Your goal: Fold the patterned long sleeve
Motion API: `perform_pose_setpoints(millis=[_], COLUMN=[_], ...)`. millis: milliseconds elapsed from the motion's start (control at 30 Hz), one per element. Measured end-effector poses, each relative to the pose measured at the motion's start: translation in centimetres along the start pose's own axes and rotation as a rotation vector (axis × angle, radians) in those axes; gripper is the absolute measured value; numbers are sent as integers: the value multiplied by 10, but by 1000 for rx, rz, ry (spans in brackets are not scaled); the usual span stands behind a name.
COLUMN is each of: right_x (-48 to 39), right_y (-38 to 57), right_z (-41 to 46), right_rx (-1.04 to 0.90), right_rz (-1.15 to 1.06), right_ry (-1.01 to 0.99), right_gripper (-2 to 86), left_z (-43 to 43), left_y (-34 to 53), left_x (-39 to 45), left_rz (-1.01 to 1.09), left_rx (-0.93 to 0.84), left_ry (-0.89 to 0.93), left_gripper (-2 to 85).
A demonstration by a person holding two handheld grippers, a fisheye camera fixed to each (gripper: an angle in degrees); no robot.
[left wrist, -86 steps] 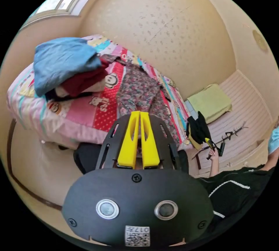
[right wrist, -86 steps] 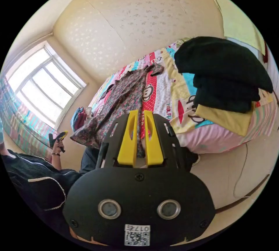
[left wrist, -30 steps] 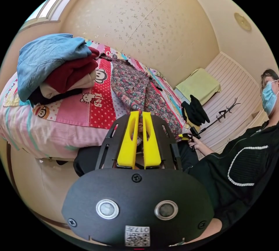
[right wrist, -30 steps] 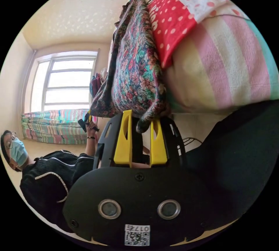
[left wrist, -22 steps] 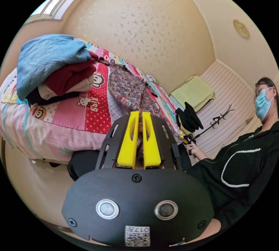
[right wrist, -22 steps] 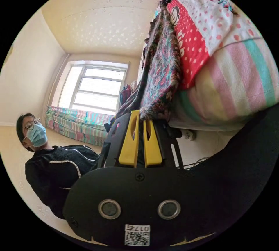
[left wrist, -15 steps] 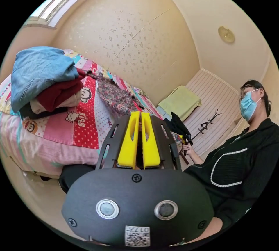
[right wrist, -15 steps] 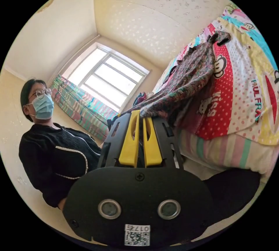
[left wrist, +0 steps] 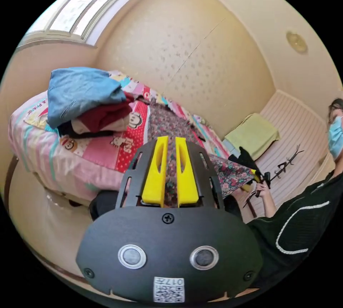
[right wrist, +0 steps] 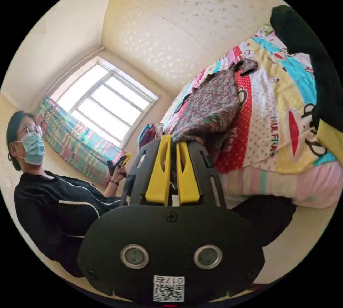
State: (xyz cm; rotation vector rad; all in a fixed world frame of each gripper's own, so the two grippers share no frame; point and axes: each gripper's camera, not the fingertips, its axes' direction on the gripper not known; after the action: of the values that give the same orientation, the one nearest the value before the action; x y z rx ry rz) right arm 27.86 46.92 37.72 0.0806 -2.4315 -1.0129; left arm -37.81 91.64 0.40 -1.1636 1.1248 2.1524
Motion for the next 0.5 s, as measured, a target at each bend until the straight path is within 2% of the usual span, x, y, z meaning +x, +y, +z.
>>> perform_pose_setpoints(millis=[67,167,267,333,367,500], right_x=[9,13,15,15,16,16], right_y=[16,28,28,28,28,26], right_z=[5,5,-2,-9,-14,-18], right_rx=[-74,-80,-9,68,131,234], right_rz=[52,96,109,96,85,61], right_ry=[112,180,85,-1,-66,-152], right_gripper=[16,18,15,10,8,5], left_z=[44,116,191,247,258,280], left_y=[14,37,53,57,56,35], left_x=[4,17,29,23,21,14], left_rz=[6,55,148,111,97,16], left_rx=[-109,-236,-414,-597,-640,-743], left_ry=[-22,-105,-242,-402,-425,-231], left_gripper=[86,136,157,144,138,45])
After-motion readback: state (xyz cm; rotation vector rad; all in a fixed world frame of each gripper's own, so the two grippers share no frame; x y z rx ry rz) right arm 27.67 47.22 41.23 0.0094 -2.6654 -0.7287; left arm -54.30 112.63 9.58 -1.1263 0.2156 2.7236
